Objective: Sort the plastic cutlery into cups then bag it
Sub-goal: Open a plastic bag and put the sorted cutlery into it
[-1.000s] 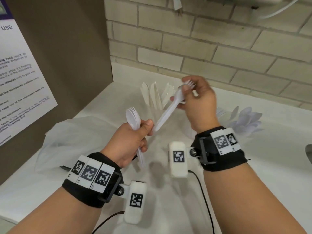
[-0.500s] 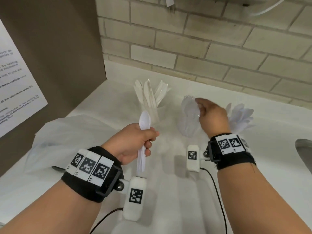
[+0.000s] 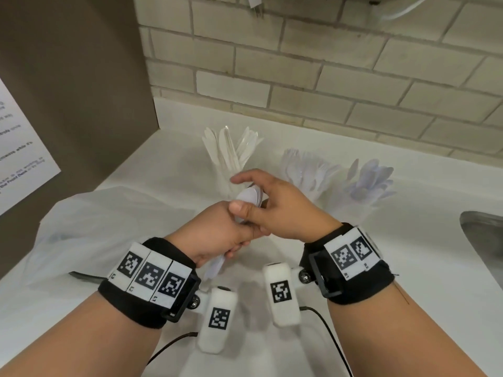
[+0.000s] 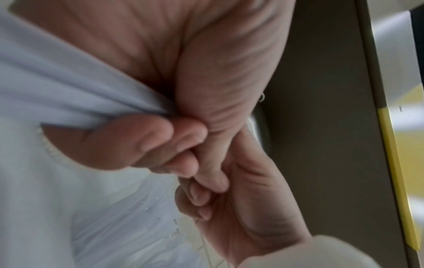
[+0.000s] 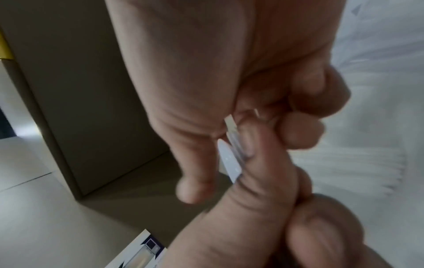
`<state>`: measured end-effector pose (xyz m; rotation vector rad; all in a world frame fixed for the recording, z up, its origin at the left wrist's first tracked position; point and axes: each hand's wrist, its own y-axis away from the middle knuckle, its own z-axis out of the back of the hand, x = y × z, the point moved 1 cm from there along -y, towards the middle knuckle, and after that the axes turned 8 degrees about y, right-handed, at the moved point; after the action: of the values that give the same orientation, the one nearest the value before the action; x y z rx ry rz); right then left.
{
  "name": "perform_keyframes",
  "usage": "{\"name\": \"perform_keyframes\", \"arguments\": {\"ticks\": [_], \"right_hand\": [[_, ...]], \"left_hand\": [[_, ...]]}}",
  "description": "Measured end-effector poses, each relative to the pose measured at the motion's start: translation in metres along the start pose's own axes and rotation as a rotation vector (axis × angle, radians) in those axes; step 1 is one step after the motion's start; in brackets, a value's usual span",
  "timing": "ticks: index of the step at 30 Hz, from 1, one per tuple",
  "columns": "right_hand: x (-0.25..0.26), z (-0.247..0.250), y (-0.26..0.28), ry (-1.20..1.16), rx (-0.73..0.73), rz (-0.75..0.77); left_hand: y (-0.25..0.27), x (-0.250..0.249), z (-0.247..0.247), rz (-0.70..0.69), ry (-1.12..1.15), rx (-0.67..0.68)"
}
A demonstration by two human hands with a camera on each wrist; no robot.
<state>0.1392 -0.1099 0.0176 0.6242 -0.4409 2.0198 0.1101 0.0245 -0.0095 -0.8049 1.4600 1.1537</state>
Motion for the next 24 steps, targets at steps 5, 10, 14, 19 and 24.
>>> {"name": "perform_keyframes", "arguments": {"ticks": [5, 10, 14, 19, 24], "right_hand": [[0.001, 0.000, 0.009, -0.010, -0.080, -0.025], [-0.024, 0.052, 0.030, 0.079, -0.412, -0.179], [-0.045, 0.122, 0.049, 0.420, -0.758, -0.195], [-0.073, 0.145, 0.035, 0.686, -0.727, -0.456], [-0.115, 0.104, 0.008, 0.804, -0.347, -0.564]], "left_hand": [[0.004, 0.006, -0.005, -0.005, -0.091, 0.046], [0.018, 0.001, 0.009, -0.067, -0.360, -0.071], [0.042, -0.013, 0.035, -0.123, -0.981, -0.349], [0.042, 0.000, 0.061, 0.350, -1.351, -0.400], [0.036, 0.011, 0.072, 0.326, -1.302, -0.464]]}}
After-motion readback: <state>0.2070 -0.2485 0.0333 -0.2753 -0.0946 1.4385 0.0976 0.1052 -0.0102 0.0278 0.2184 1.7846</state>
